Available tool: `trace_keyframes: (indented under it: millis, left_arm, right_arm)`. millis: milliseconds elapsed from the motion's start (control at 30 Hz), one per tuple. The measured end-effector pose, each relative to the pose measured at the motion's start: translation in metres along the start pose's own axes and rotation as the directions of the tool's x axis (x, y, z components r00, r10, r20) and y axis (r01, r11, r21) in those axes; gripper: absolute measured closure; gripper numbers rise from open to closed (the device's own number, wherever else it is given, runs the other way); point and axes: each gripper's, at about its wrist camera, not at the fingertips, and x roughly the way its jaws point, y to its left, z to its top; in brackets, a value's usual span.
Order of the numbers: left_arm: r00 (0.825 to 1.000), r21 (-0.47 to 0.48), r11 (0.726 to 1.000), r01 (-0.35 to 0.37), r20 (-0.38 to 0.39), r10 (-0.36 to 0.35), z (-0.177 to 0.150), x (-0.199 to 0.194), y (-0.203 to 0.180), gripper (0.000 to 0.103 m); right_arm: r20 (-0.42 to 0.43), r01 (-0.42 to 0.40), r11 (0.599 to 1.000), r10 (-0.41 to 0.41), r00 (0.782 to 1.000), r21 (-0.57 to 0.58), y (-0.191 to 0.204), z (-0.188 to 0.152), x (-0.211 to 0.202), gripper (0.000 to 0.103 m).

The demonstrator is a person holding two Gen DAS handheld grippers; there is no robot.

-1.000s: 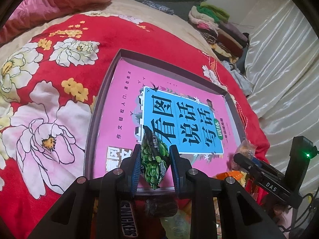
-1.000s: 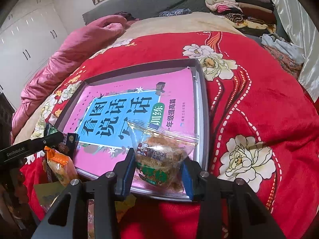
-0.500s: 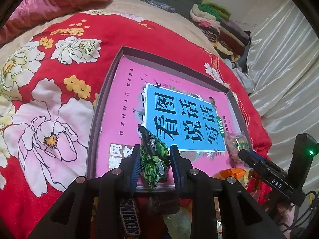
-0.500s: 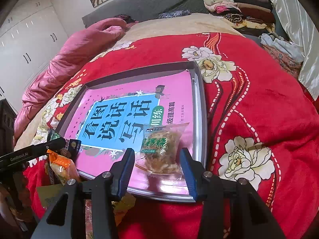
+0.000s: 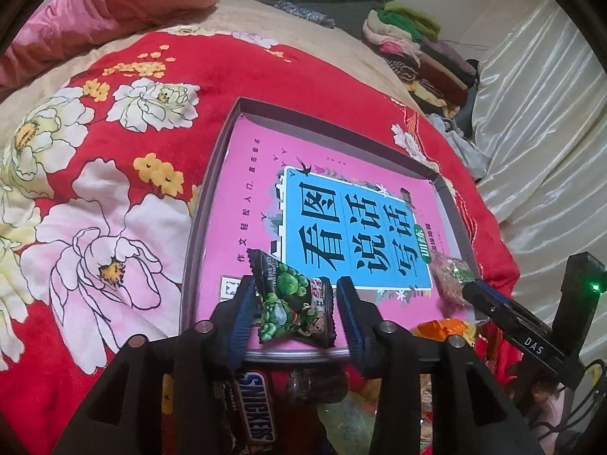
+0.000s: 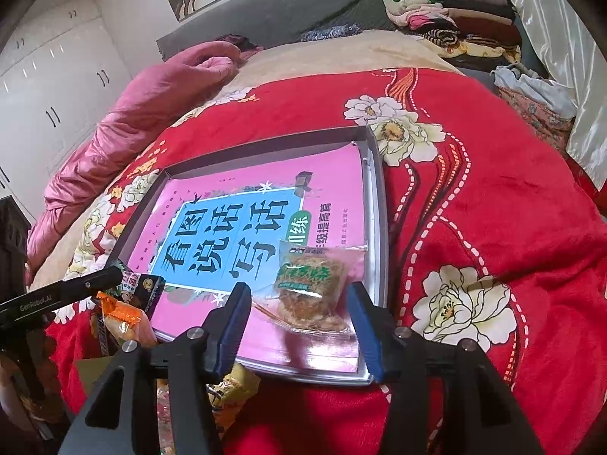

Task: Organize snacks
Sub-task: 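Open the left tool and the right tool, releasing both snacks on the tray, then withdraw both open tools from the tray back toward the snack pile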

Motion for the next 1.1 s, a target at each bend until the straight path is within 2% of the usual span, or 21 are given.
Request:
trace_keyframes:
  millis: [567, 900, 1100]
  left_arm:
    - [0.998, 0.047, 0.999, 0.009, 0.066, -0.012, 0.001, -0.033, -0.012, 0.028]
    - [0.998, 0.056, 0.998, 0.022, 0.060, -0.025, -0.006, -0.049, -0.011, 0.027]
    - [0.998, 0.074, 0.997, 0.027, 0.057, -0.031, -0.012, -0.058, -0.015, 0.026]
  right_arm:
    - [0.064, -0.033, 0.999, 0.034, 0.997, -0.015, 0.004, 0.004, -0.017, 0.042]
    - [0.106, -0.050, 0.998, 0.054, 0.993, -0.045, 0.011, 0.004, -0.028, 0.033]
    - [0.123, -0.047, 0.996, 0.057, 0.991, -0.080, 0.018, 0.004, -0.034, 0.033]
